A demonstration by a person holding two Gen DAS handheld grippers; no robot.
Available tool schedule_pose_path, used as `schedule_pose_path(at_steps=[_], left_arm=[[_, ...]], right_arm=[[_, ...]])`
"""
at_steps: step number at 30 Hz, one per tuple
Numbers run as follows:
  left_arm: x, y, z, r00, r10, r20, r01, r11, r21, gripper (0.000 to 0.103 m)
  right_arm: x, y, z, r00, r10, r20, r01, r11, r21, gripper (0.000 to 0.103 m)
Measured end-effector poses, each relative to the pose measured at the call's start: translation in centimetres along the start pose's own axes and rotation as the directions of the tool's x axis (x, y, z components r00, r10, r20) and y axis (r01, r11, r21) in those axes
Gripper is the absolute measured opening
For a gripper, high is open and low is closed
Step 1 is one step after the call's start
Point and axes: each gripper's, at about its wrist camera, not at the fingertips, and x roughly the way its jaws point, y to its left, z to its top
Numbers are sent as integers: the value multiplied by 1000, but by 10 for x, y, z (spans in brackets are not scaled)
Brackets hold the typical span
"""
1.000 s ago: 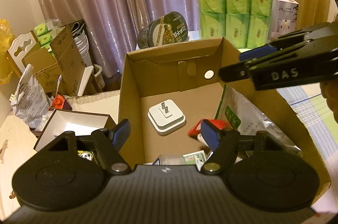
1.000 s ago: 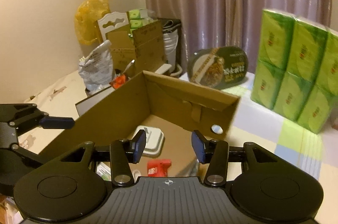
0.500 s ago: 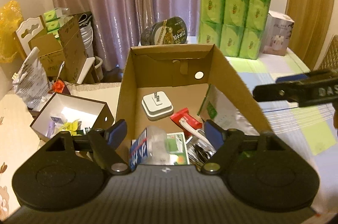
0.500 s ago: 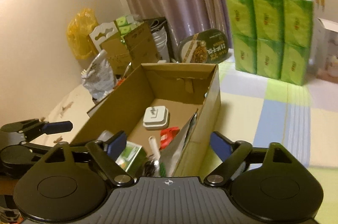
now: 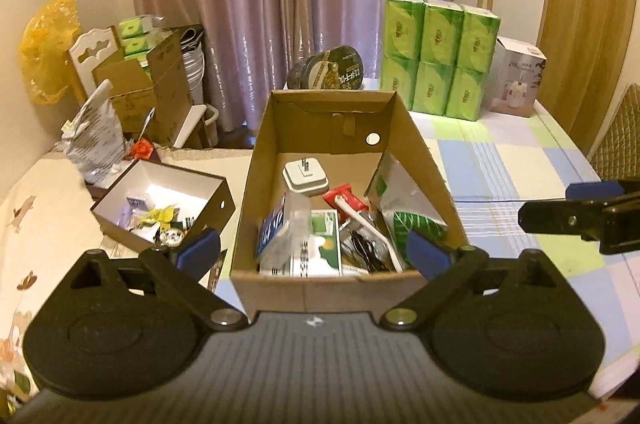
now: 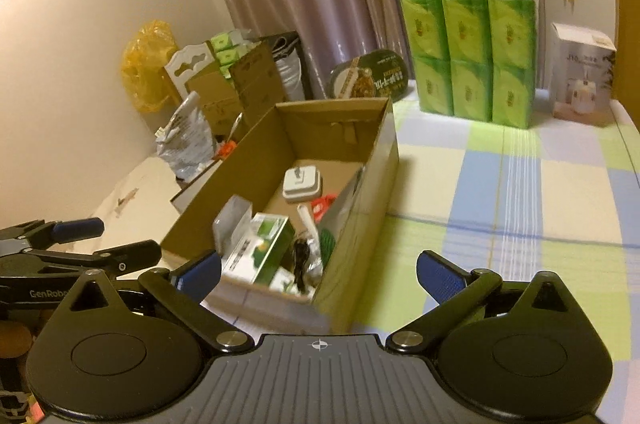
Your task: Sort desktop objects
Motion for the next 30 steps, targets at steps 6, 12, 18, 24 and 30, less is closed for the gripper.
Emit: schedule_pose_path(at_steps=[6,12,18,24,30], left_arm=[[-27,-6,-19,1000,25,-10,-25,1000,-2,101],[-47,-6,-36,999,34,-9,-34,998,-51,102],[-58,-8,-47,999,36,-13,-37,996,-84,102],[-66,-12,-57,1000,15,-19,-17,994,-111,102],[-74,-23,-67,1000,1,-28,-5,991,-132,102]], right_arm=[[-17,8,-16,999,2,-40,-1,1000,28,101],[-30,12,-31,995,-4,-101,8,999,36,101],[-45,20,-47,993,-19,-113,19,1000,-2,101],[-55,29,-60,991,-26,-129,23,999,-26,101],[-62,31,-71,989,-43,-140,37,998,-45,101]])
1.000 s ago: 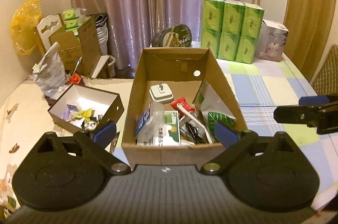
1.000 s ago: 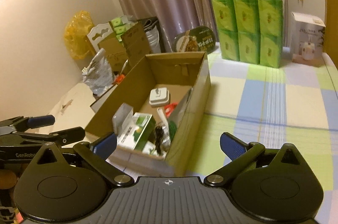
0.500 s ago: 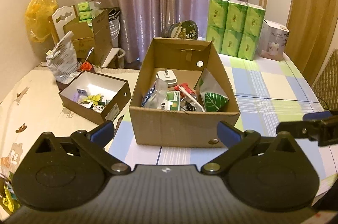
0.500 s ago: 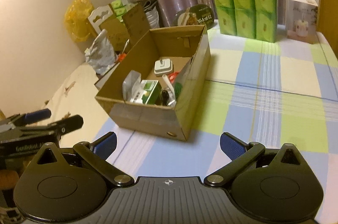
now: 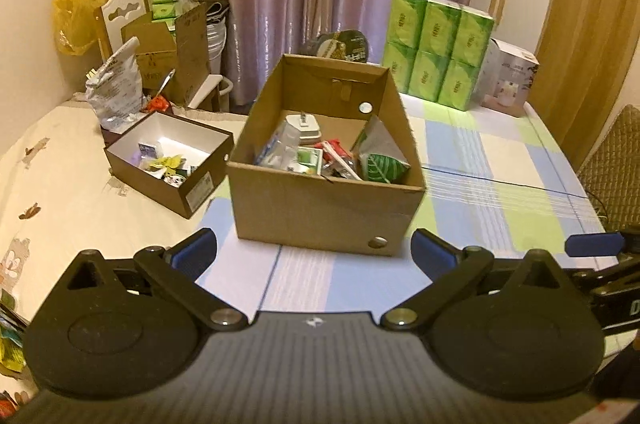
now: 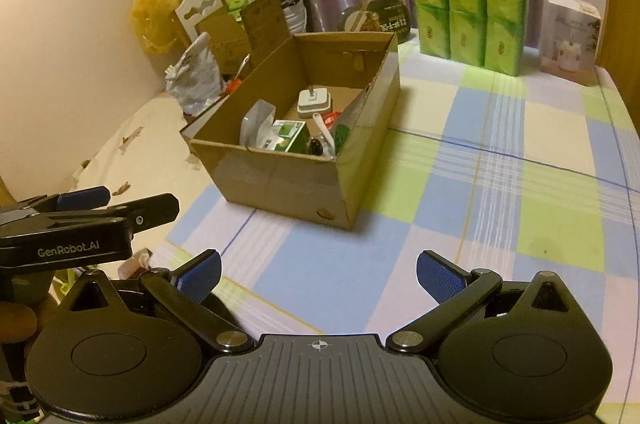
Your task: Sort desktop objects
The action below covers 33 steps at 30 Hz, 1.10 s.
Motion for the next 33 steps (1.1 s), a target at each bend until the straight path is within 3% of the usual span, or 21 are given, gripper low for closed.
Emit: schedule_pose_path(at_steps=[8,33], left_arm=[[-4,-9,-11,1000,0,-27,0,1000,-4,102],[-1,-9,-13,999,31,-34,-31,999,-9,102]], right_arm=[[-3,-3,-13,1000,-17,-14,17,1000,12,101],[3,-4,-11,1000,-10,-14,10,1000,25,101]])
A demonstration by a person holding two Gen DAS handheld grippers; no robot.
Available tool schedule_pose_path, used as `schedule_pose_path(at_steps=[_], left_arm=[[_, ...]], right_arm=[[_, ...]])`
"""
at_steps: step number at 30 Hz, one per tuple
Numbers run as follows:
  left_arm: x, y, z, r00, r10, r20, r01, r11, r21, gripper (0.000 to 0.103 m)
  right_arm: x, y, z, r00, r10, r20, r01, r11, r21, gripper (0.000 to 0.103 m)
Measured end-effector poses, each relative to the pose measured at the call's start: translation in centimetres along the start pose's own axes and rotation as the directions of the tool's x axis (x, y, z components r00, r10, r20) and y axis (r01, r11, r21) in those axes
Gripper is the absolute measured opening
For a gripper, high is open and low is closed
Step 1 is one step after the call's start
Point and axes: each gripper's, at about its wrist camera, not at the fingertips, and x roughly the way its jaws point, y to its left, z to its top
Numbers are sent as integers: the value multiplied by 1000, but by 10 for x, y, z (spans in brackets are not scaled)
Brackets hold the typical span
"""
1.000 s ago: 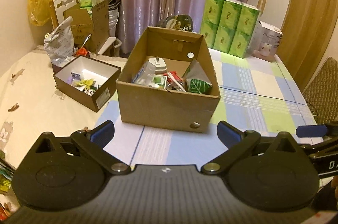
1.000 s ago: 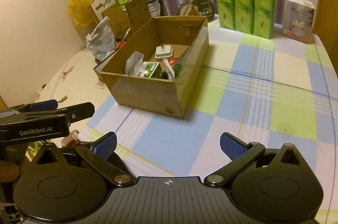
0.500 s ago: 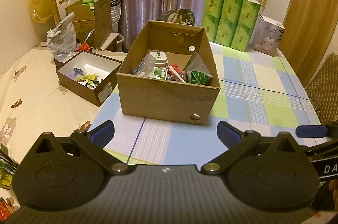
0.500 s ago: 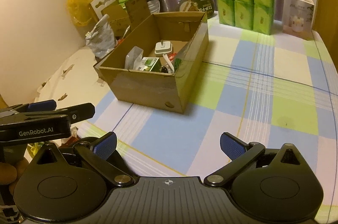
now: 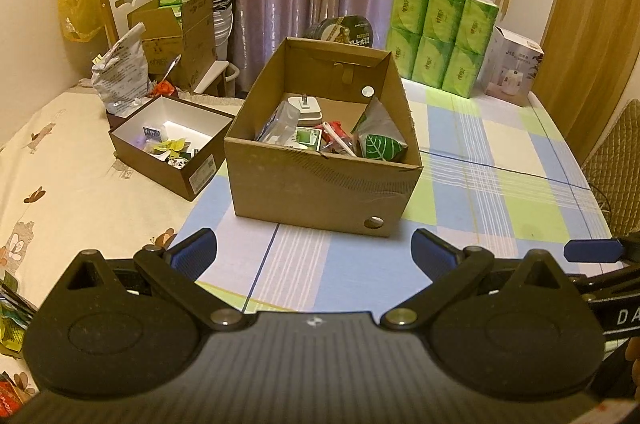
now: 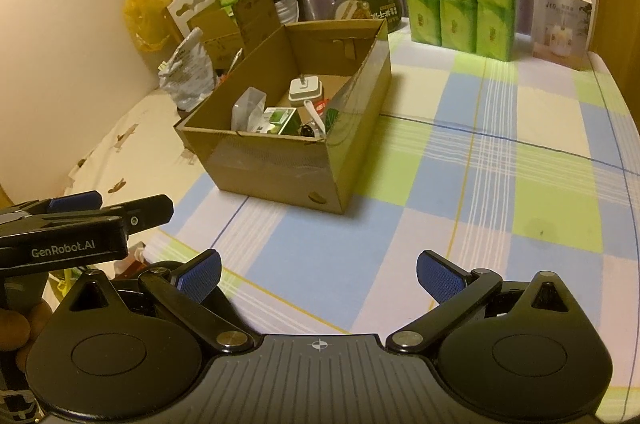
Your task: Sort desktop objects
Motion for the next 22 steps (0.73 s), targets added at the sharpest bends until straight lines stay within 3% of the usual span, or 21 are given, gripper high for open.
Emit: schedule_pose_path(at_steps=[22], left_arm=[[2,1,-5,1000,-2,15,2,1000,13,102]], right_arm=[[5,1,-3,1000,-3,-11,3,1000,4,101]])
